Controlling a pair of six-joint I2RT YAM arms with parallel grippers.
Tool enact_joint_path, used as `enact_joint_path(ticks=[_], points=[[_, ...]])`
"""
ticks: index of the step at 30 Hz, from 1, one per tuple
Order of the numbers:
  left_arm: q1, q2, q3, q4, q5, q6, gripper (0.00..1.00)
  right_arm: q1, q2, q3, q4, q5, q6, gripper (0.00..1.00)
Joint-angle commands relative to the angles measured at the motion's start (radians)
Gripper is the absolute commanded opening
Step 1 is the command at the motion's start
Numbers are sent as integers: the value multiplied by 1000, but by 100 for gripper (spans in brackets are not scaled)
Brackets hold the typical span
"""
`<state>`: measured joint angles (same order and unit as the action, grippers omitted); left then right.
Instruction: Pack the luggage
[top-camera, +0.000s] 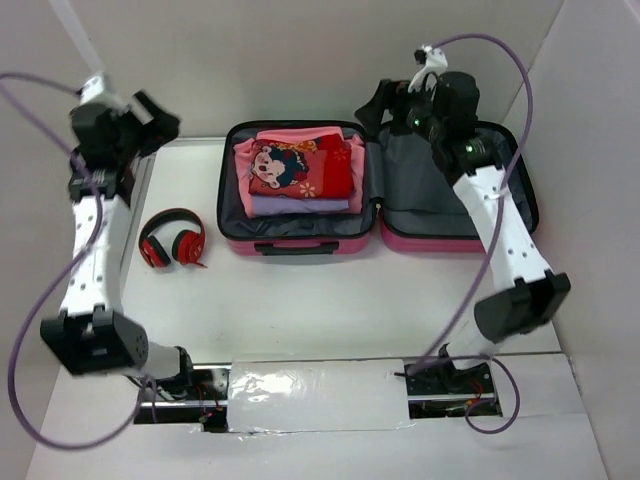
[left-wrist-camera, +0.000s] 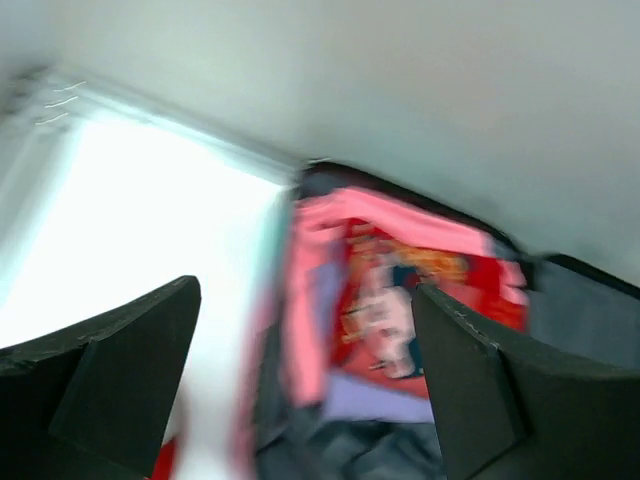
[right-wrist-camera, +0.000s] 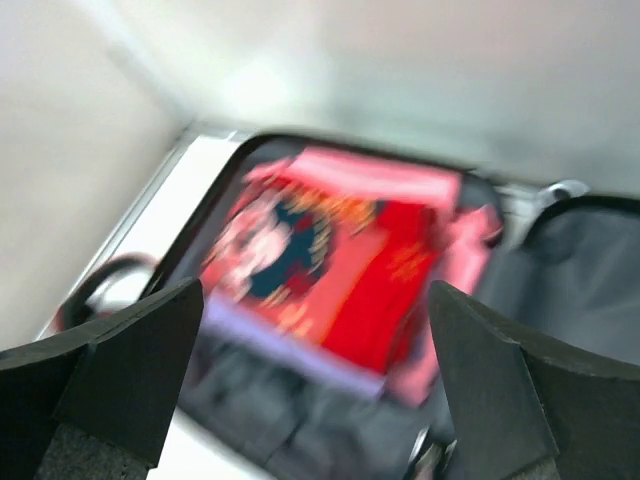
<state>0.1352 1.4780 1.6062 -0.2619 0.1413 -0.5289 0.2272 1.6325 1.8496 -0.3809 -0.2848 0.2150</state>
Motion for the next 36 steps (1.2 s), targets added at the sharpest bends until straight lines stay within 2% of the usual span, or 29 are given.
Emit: enact_joint_path(ticks=[1, 4, 8, 14, 17, 21, 24, 29, 36], points=[[113, -99, -249, -71, -54, -16, 99, 61, -25, -182, 43, -37, -8, 100], [217, -140, -366, -122, -80, -16, 99, 105, -54, -292, 43, -47, 1, 100], [335, -119, -425, -131, -69, 56, 99, 152, -54, -362, 34, -47, 1, 100], [412, -29, -460, -88, 6, 216, 98, 172, -34, -398, 71, -20, -19, 100], [412, 16, -436, -65, 39, 288, 95, 172, -10, -385, 80, -33, -29, 100], [412, 117, -361, -59, 185, 414, 91, 162, 32, -349, 71, -24, -54, 100], [403, 163, -325, -59, 234, 542, 90, 136, 52, -349, 80, -53, -63, 100], [374, 249, -279, -68, 236, 644, 90, 84, 52, -369, 114, -53, -72, 100], [307, 415, -161, -142, 153, 754, 87, 66, 52, -378, 114, -77, -109, 100]])
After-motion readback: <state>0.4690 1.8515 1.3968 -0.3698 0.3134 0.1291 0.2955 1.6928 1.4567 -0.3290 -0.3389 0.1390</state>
